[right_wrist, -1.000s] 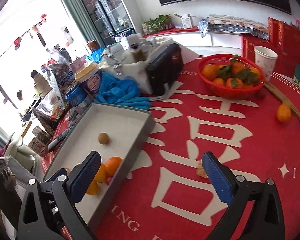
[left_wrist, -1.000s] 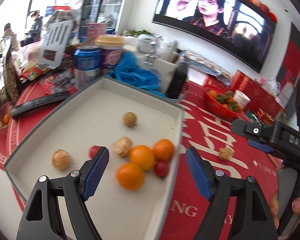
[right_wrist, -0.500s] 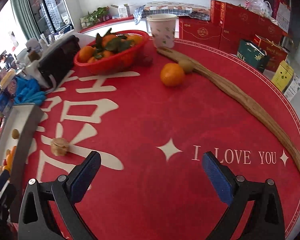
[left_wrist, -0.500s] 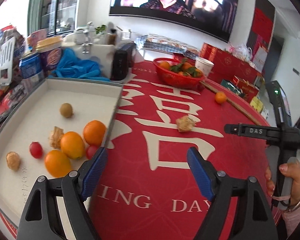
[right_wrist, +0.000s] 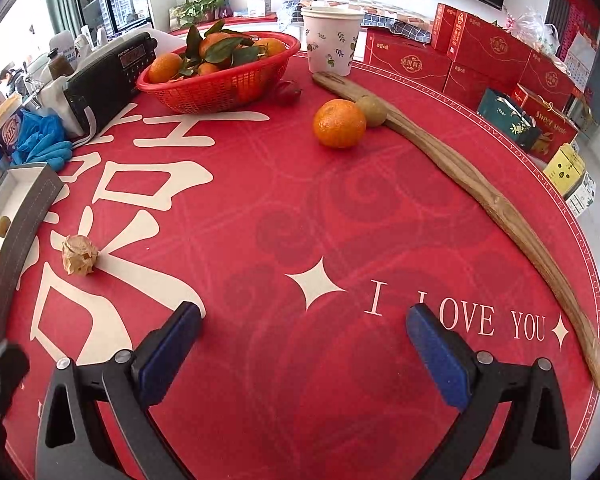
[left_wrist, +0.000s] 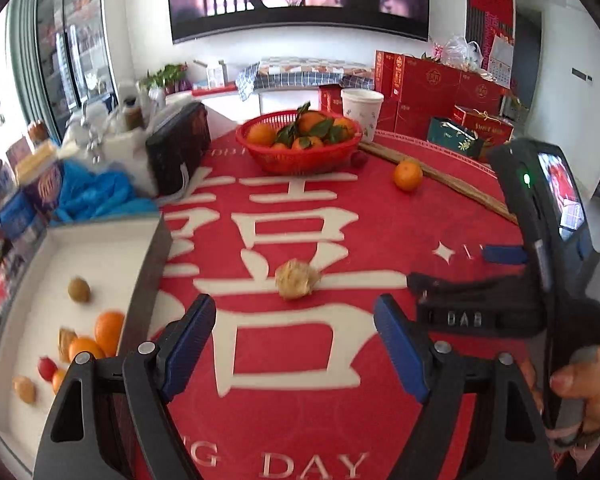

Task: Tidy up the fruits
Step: 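Move both tools back toward the husked fruit and orange on the tablecloth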

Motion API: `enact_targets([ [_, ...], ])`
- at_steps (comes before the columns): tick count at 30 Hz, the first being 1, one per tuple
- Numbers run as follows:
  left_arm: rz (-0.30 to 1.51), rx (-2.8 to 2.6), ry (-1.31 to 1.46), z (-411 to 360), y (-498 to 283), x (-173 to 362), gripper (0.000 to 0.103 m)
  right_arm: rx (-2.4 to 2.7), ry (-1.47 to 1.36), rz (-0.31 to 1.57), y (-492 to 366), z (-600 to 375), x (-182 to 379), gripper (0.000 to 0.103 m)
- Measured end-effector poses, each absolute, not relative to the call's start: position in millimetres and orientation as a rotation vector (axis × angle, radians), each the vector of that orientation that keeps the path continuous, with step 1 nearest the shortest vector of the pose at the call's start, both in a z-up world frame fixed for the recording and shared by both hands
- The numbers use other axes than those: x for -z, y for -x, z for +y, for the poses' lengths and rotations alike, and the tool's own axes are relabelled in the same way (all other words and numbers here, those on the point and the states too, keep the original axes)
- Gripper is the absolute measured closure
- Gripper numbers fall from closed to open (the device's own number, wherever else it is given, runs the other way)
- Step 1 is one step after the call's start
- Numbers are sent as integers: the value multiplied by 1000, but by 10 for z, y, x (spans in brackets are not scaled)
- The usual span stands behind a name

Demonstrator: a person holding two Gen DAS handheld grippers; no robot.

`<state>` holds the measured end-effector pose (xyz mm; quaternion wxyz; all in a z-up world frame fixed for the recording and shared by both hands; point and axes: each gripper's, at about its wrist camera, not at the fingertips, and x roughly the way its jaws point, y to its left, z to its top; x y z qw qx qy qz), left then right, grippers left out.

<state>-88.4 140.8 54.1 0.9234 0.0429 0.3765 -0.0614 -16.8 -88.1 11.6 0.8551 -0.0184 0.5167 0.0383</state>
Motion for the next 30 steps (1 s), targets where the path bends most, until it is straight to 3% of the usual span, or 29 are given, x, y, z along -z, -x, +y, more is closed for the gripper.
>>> enact_targets([
  [10, 866, 156, -5, 1459, 702, -291, 19, -69, 34, 1077, 163, -854, -124, 0],
  [30, 870, 160, 13, 1483, 698, -310, 19, -51, 25, 1078, 126, -839, -122, 0],
])
